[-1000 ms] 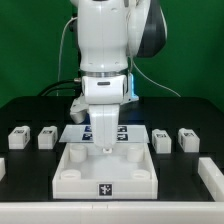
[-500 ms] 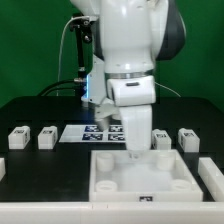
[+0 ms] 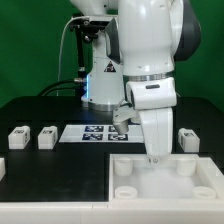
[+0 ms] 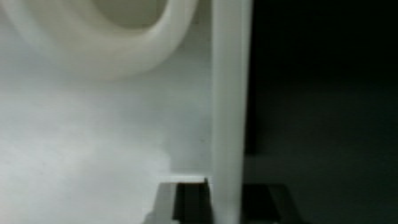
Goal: Assemble one leg
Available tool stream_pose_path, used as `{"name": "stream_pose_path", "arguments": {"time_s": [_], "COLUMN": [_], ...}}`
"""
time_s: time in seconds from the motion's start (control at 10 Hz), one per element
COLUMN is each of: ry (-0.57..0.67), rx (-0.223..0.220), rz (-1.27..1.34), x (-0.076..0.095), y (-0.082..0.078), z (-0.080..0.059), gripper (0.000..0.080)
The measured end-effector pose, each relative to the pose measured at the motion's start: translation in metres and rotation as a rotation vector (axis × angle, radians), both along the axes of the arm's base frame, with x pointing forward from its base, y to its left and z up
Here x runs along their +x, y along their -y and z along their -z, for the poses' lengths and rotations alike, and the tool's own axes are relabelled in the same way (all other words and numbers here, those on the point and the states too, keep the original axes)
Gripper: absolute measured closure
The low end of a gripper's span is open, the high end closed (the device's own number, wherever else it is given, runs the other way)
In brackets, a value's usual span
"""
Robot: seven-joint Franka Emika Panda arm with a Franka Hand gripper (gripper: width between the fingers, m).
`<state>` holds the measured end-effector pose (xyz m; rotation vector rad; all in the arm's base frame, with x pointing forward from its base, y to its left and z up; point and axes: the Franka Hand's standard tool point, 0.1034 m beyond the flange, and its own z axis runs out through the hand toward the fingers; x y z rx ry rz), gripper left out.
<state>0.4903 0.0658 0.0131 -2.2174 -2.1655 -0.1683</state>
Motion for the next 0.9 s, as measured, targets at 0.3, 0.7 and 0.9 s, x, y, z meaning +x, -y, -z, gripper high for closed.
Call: {"name": "stream_pose_path", "arguments": {"time_s": [0.3,0.7,0.9], "ry": [-0.001,-0.002,-0.002], "rx": [0.000,0.000,0.000], "rz": [0.002,0.004,0.005], "x": [-0.0004,-0.0006,-0.0006], "y": [0.0009,0.0014,0.0019], "z": [0.0005,0.0008,0.0009], "gripper": [0.0552,0.0276,0.0157]}}
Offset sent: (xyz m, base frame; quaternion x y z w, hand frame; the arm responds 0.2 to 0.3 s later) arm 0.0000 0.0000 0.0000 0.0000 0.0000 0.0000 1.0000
